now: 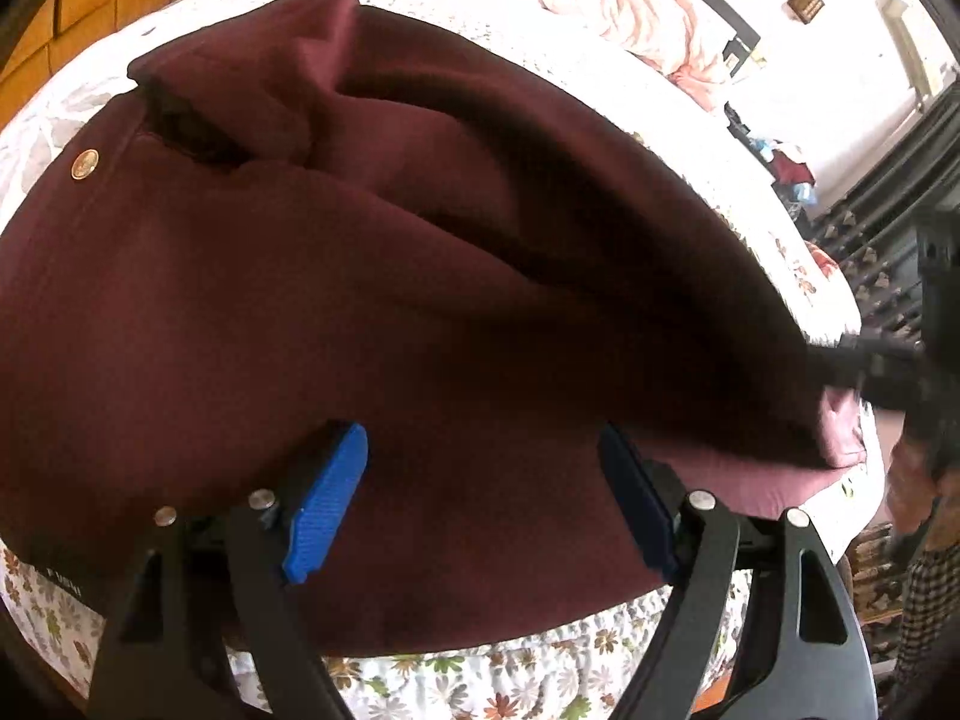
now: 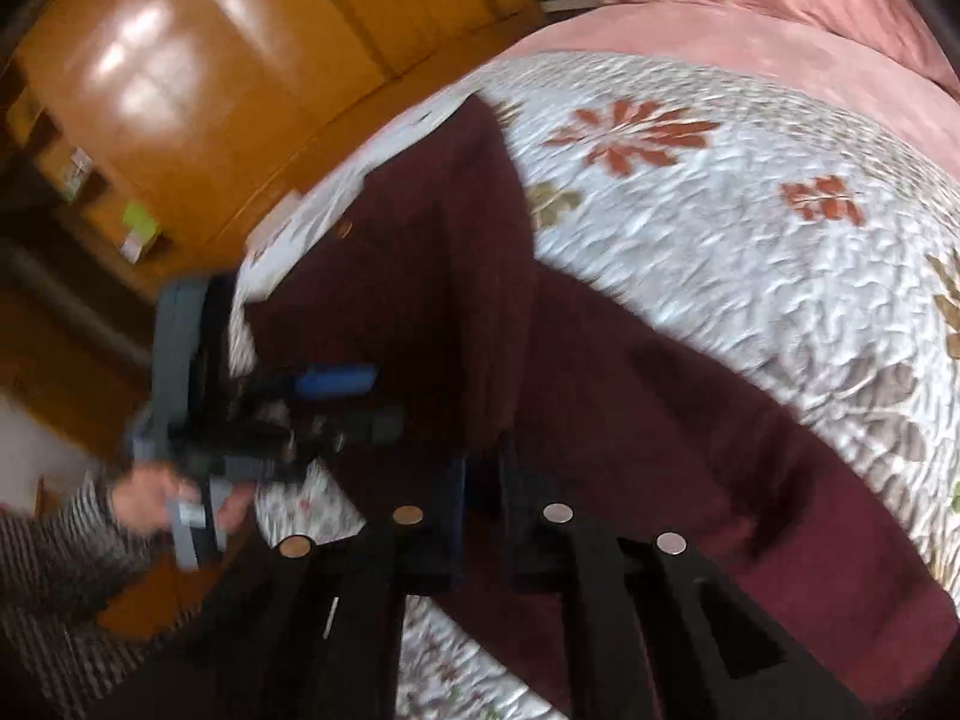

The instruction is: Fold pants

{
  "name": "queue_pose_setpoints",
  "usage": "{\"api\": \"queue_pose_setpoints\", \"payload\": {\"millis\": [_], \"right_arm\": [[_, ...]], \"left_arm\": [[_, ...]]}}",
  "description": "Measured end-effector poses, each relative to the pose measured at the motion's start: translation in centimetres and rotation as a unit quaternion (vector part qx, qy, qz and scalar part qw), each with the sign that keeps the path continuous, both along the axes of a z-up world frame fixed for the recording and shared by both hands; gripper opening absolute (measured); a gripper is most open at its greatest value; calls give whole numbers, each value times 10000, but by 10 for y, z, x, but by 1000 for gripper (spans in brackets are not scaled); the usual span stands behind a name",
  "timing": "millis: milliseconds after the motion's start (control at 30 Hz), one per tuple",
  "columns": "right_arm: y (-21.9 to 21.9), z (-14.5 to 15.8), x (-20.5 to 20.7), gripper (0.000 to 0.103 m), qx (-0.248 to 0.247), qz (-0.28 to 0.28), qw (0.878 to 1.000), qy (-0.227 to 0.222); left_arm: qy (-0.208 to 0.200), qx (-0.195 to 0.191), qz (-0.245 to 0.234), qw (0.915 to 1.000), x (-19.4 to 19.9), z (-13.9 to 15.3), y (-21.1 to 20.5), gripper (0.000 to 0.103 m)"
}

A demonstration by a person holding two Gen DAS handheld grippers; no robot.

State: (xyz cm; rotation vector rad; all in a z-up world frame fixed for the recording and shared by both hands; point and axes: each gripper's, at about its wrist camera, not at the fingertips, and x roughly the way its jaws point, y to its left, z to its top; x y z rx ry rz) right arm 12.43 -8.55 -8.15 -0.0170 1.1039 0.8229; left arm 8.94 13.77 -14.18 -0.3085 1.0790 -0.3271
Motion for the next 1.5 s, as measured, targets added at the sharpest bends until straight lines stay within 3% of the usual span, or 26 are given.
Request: {"api": "queue_pose_setpoints", "payload": {"millis": [100,200,367,600,700,900,1167,1200,1267,1467,1500], "right_arm": [[8,-29,-16,9,-182,191,9994,221],[4,-64,-23,9,-77,-63,9980,621],[-10,-69,-17,9,412,-349,9944,906],[-2,-65,-17,9,159,-311,9964,772],[-2,-65,-16,9,187,-341,9959,819],[-1,-65,-15,9,157,-373,9955,854],[-3,-65,-16,9,208,-391,9953,862],[-4,-65,-15,9,241,-407,9950,884],[-6,-65,-15,9,279,-419,9948,880],[-12,-65,-12,9,367,-460,9943,894],[-13,-65,-12,9,372,-465,9942,895]], "left_arm": [[-18,-92,41,9999,-5,1,9,77],[-79,-268,279,9992,-7,14,24,76],[-338,-273,244,9988,12,60,24,77],[-130,690,136,9974,80,99,-15,83],[485,995,128,9938,103,94,-17,83],[1805,1726,461,9672,145,68,-17,83],[2498,2525,409,9339,177,35,-31,83],[2572,2589,437,9300,178,30,-29,80],[2643,2538,523,9290,180,25,-23,57],[2191,2105,547,9511,162,39,-1,23],[2081,2021,593,9552,156,44,3,21]]}}
